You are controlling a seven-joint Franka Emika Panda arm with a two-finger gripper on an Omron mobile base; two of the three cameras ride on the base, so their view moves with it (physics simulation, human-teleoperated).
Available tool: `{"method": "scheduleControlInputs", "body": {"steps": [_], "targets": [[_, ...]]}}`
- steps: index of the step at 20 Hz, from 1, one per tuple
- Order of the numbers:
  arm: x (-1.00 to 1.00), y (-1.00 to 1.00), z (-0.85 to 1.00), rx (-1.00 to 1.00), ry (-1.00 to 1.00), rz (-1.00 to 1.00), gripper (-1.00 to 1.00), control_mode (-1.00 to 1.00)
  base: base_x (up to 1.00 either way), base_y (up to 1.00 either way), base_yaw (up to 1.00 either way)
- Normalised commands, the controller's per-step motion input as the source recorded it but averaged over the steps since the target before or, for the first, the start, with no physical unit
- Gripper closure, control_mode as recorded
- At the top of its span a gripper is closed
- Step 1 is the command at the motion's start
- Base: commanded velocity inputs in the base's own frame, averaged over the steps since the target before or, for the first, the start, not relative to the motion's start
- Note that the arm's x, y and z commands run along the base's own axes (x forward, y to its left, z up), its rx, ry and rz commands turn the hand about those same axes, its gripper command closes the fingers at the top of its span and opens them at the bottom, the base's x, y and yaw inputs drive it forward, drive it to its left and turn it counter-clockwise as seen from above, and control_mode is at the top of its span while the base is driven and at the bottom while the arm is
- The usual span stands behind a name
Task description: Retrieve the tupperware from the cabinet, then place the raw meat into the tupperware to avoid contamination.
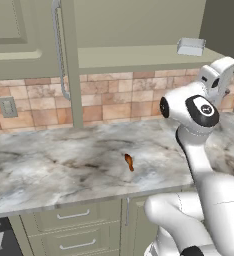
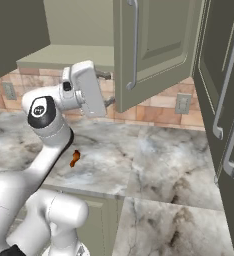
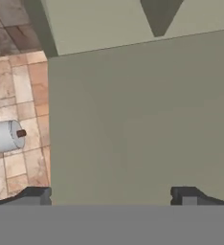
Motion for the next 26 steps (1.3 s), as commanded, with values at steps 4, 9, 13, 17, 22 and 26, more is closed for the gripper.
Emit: {"method": "scheduleControlInputs", "body": {"steps": [4, 9, 13, 17, 22, 26], "targets": [[0.51, -0.15, -0.08, -0.02, 0.02, -0.1, -1.0, -1.0, 0.0, 0.0, 0.0], [0.13, -0.62, -0.12, 0.01, 0.01, -0.02, -1.0, -1.0, 0.0, 0.0, 0.0], [0.03, -0.7, -0.01, 0.02, 0.0, -0.04, -1.0, -1.0, 0.0, 0.0, 0.0], [0.15, -0.55, 0.0, 0.0, 0.0, -0.07, -1.0, -1.0, 0.0, 0.0, 0.0], [0.24, -0.5, -0.01, 0.0, 0.0, -0.11, -1.0, -1.0, 0.0, 0.0, 0.0], [0.21, -0.68, -0.11, 0.01, 0.0, -0.08, -1.0, -1.0, 0.0, 0.0, 0.0]]}}
